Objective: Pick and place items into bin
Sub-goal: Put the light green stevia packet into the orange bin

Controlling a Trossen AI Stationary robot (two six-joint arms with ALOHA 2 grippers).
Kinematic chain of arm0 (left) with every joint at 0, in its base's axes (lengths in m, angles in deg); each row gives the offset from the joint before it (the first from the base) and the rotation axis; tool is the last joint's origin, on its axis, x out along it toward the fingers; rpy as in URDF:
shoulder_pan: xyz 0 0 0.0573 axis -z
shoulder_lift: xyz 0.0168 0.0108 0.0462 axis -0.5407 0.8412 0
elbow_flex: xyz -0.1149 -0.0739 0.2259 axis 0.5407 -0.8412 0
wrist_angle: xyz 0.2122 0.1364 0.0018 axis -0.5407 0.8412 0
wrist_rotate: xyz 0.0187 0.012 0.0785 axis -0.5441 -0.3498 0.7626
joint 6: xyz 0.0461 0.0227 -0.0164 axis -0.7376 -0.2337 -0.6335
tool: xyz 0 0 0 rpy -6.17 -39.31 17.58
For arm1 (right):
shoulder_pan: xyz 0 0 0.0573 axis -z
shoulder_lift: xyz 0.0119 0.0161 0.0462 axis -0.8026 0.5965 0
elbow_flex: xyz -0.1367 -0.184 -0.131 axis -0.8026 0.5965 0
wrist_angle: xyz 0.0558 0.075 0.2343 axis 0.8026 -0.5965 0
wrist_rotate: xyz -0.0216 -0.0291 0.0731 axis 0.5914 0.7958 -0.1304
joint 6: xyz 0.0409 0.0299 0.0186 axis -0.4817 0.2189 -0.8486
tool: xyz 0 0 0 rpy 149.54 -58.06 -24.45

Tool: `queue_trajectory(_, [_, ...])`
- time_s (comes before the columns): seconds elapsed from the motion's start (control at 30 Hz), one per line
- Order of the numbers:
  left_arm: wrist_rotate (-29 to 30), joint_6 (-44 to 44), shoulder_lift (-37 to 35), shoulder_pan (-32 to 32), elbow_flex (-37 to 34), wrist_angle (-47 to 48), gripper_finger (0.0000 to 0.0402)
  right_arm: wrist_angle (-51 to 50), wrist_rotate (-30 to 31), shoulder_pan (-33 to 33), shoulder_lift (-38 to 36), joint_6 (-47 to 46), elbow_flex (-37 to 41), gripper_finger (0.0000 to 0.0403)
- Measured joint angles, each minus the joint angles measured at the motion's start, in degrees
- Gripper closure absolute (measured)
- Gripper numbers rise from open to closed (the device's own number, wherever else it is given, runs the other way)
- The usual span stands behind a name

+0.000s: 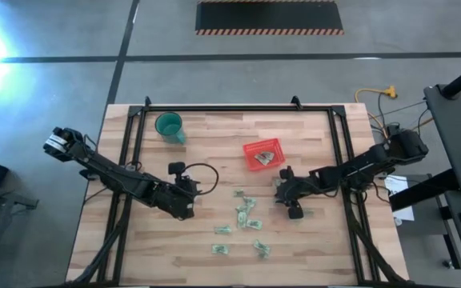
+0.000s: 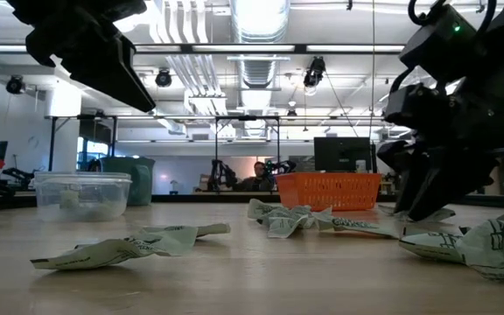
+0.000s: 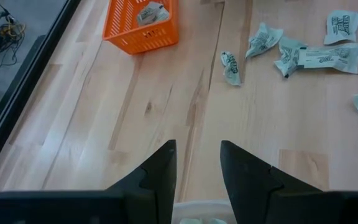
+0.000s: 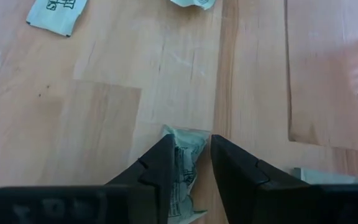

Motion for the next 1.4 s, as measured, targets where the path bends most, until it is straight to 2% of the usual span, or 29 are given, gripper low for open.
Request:
queue_trajectory(0.37, [0.0, 0.0, 0.0, 0.0, -0.04, -0.03, 0.0294, -0.17, 0.2, -0.04, -0.28, 3.33, -1.05, 0.0388])
queue_trajectory(0.77, [0.02, 0.0, 0.0, 0.01, -0.07, -0.04, 0.0294, -3.39, 0.9, -0.02, -0.31, 9.77, -7.1, 0.0394])
queue_trajectory(1.13, [0.06, -0.14, 0.0, 0.01, -0.15, -0.07, 0.0294, -11.83, 15.11, 1.06, -1.54, 19.78, -17.03, 0.0394])
queue_trajectory(1.23, [0.06, -0.17, 0.0, 0.02, -0.15, -0.32, 0.0294, -12.11, 19.98, 3.23, -1.8, 20.98, -17.15, 0.0394])
queue_trajectory(1.4, [0.07, -0.26, 0.0, 0.02, -0.17, -0.47, 0.0294, -12.05, 21.86, 9.9, -1.86, 20.72, -16.41, 0.0394])
